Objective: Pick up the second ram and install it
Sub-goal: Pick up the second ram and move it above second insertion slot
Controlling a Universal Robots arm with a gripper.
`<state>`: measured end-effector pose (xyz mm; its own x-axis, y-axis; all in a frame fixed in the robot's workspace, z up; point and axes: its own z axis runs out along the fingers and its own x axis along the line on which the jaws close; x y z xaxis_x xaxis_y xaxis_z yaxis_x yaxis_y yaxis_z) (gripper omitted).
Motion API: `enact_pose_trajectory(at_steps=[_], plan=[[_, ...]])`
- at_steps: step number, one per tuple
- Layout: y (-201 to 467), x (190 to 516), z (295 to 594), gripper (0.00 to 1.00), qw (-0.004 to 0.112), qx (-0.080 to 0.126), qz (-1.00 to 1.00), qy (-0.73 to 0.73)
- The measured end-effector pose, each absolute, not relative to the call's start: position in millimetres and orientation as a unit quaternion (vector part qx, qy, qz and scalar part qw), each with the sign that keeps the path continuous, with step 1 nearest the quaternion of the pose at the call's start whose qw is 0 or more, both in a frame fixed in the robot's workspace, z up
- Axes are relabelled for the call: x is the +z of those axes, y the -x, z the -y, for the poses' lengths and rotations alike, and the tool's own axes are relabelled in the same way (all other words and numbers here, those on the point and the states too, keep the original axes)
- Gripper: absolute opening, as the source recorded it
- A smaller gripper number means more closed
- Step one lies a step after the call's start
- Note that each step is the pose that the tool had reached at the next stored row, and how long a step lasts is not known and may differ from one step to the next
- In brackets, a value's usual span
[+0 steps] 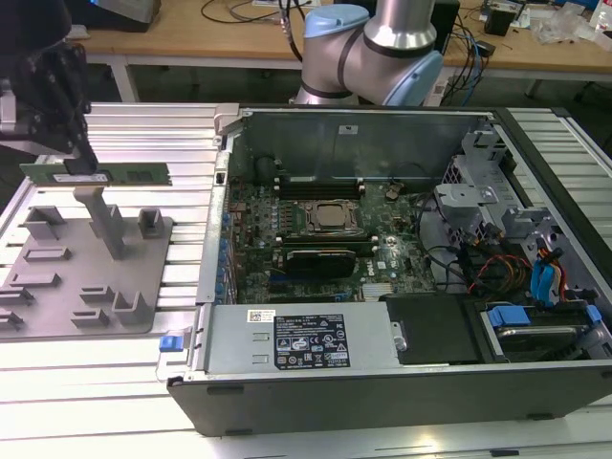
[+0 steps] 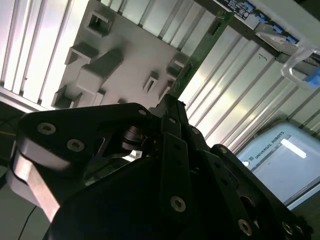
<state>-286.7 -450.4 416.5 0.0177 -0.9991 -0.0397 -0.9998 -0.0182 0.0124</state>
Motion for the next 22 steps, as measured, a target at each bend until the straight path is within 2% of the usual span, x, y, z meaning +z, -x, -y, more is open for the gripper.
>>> enact_pose_trajectory(at_steps=[13,22], plan=[[208,416,451,0.09,0.009,0.019,-0.700,0.713],[130,415,451,0.09,0.008,0.021,-0.701,0.713]])
